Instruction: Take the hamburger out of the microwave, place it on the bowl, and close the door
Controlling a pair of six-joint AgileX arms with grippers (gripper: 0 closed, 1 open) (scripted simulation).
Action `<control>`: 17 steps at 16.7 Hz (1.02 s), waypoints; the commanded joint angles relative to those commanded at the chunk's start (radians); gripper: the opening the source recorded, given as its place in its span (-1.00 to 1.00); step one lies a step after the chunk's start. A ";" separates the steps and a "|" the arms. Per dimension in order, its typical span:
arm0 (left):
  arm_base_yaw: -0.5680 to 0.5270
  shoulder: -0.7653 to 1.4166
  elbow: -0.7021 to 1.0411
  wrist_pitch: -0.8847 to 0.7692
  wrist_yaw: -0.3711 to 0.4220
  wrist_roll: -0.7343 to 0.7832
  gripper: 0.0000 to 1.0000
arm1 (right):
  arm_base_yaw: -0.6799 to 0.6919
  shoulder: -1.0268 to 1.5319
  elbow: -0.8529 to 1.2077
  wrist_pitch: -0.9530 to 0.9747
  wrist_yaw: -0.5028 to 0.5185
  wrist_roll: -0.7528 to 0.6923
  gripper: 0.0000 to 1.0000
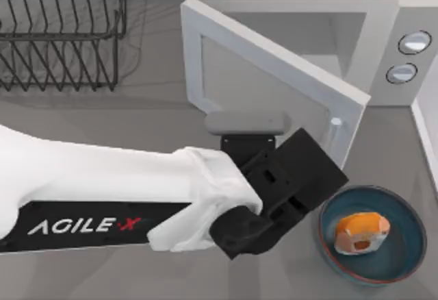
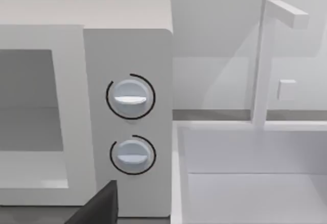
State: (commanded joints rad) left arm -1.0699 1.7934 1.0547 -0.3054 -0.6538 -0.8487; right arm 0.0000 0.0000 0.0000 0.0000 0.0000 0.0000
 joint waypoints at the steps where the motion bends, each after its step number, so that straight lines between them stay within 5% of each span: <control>1: -0.015 0.027 0.029 -0.016 -0.008 -0.016 -1.00 | 0.000 0.000 0.000 0.000 0.000 0.000 1.00; 9: -0.040 0.082 0.093 -0.052 -0.019 -0.046 -1.00 | 0.000 0.000 0.000 0.000 0.000 0.000 1.00; 17: -0.128 0.340 0.502 -0.247 -0.055 -0.146 -1.00 | 0.000 0.000 0.000 0.000 0.000 0.000 1.00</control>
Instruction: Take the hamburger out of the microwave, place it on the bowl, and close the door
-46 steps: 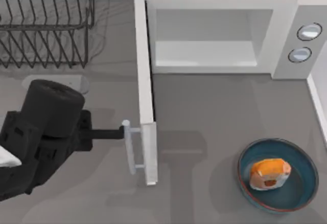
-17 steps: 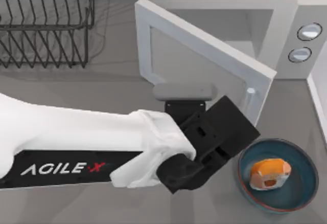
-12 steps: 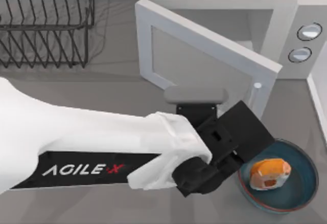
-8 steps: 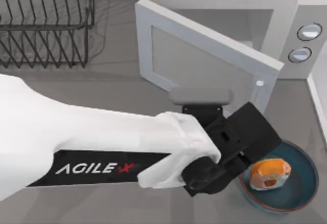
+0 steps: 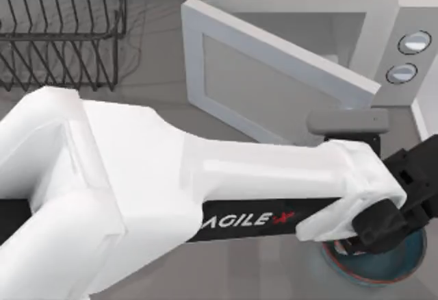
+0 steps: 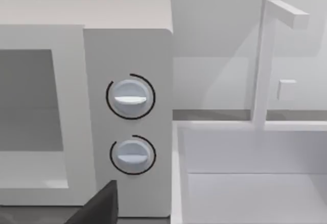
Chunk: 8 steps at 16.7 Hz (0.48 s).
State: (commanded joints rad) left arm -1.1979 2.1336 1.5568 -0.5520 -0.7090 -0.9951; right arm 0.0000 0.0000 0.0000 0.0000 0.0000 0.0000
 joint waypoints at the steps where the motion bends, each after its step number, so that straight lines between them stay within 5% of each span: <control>1: -0.006 0.020 0.027 -0.016 -0.002 -0.007 -1.00 | 0.000 0.000 0.000 0.000 0.000 0.000 1.00; 8: 0.011 0.047 0.063 -0.021 0.006 0.004 -1.00 | 0.000 0.000 0.000 0.000 0.000 0.000 1.00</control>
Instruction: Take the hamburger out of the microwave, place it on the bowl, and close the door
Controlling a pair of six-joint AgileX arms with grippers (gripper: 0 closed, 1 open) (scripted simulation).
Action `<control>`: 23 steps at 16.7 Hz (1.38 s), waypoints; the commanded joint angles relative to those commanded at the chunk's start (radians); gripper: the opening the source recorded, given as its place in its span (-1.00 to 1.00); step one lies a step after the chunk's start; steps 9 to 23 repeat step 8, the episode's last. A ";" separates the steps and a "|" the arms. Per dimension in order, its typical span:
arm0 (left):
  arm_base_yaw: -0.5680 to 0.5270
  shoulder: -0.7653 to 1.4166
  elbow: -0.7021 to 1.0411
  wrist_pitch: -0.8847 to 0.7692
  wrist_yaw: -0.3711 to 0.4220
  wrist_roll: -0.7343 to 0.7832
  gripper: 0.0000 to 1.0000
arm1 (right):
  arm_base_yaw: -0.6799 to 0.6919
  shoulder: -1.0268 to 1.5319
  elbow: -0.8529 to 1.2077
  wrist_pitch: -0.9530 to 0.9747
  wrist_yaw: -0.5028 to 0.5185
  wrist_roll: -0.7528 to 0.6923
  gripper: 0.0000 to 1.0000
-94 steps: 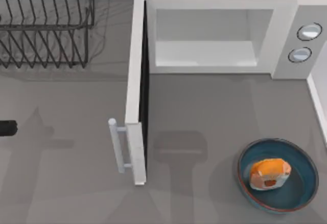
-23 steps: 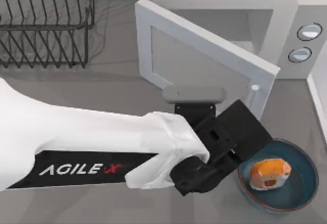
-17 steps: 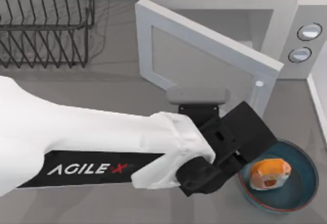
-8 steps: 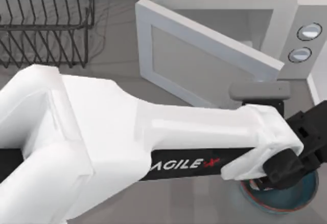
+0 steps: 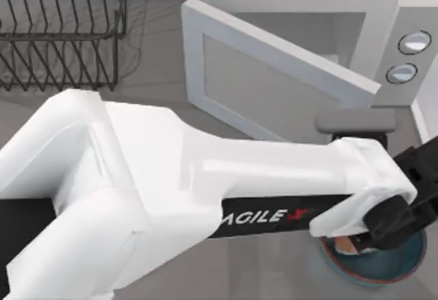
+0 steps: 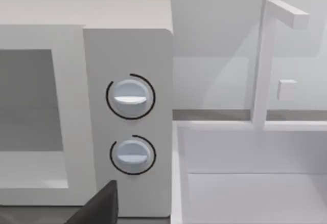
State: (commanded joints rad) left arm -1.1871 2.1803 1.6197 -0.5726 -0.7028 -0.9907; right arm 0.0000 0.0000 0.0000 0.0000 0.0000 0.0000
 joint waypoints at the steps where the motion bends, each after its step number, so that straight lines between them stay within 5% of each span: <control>1: 0.020 0.020 0.024 0.008 0.010 0.023 -1.00 | 0.000 0.000 0.000 0.000 0.000 0.000 1.00; 7: 0.170 0.155 0.212 0.067 0.083 0.196 -1.00 | 0.000 0.000 0.000 0.000 0.000 0.000 1.00; 23: 0.172 0.157 0.214 0.068 0.085 0.198 -1.00 | 0.000 0.000 0.000 0.000 0.000 0.000 1.00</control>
